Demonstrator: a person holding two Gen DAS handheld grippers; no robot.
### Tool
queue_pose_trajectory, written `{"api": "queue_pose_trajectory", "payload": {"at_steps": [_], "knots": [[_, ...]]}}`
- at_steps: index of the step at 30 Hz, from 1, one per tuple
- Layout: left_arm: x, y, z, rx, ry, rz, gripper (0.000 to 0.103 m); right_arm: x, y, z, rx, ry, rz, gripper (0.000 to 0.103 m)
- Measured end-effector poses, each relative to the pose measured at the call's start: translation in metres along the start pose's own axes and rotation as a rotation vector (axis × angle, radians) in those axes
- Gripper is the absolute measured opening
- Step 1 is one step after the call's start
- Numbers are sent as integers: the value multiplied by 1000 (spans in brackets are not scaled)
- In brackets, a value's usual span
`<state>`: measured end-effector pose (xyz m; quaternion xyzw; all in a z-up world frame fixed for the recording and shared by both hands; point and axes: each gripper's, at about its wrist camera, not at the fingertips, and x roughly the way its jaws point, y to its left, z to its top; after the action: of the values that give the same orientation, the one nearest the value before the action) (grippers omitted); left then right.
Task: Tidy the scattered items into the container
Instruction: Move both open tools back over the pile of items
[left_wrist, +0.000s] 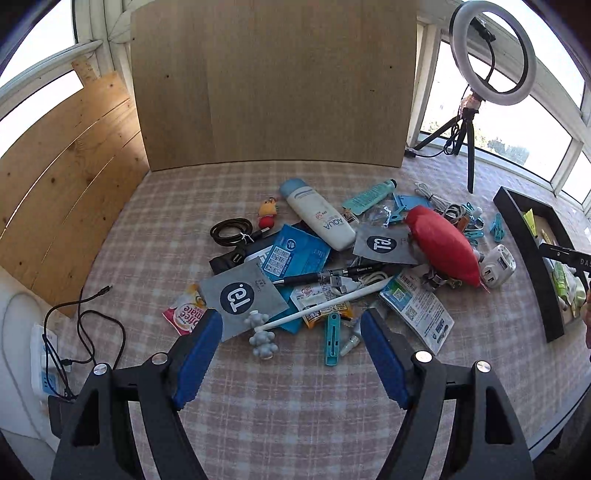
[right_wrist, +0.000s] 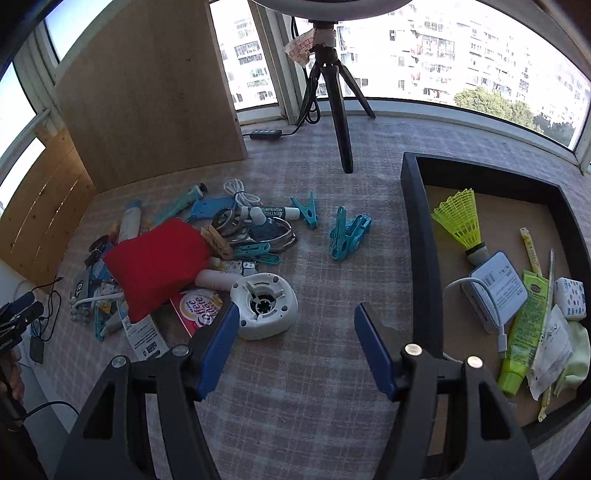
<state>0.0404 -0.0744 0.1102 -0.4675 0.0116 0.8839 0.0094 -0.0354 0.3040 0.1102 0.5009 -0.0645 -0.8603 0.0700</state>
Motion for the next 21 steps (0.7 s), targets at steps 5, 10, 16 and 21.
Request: {"api": "queue_pose_trajectory", "payload": {"at_steps": [5,10,16,21], "knots": [[29,-5,-1,97,77,-28,62,20,3,3,-2,46,4,64],[30,7,6,74,63,-22,59,29,1,8,0,61,4,64],[42,37,13,-11,88,6,59,42,6,14,-17,81,-2,64],[66,56,15,-157,155,-25,64,55,13,18,-36,102,-9,64]]}}
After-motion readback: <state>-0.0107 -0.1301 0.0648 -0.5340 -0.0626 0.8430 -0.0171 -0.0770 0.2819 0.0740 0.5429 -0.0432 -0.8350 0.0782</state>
